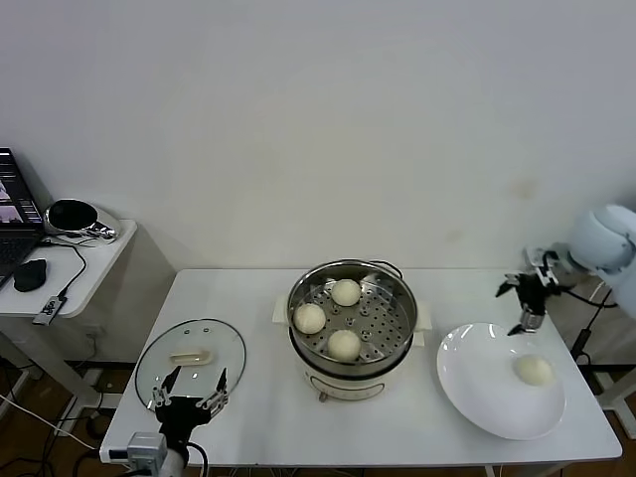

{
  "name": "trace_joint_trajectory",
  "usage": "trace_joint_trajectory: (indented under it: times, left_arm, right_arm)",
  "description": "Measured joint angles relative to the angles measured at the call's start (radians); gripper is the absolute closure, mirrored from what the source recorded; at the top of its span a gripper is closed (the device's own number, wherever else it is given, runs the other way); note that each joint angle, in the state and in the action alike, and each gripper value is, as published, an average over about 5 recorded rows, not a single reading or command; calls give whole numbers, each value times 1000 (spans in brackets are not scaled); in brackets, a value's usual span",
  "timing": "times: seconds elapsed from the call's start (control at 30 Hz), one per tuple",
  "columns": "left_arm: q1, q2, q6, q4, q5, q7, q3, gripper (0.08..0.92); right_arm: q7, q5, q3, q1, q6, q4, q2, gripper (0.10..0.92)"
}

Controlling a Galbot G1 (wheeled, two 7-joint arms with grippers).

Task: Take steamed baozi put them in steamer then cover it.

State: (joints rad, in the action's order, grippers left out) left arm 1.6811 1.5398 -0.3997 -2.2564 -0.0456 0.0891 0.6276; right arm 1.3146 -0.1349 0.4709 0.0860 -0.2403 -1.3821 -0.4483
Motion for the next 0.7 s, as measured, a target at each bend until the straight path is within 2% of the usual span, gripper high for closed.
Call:
trace_joint_trajectory:
  times: [0.33,0.7]
  left_arm:
    - [3,-3,1,18,0,-2,11,177]
    - [6,1,2,40,-9,-4,12,177]
  right_arm:
    - [-43,-77,-123,193,16,42,-2,203]
    - [-100,-149,-180,265,96,135,-46,203]
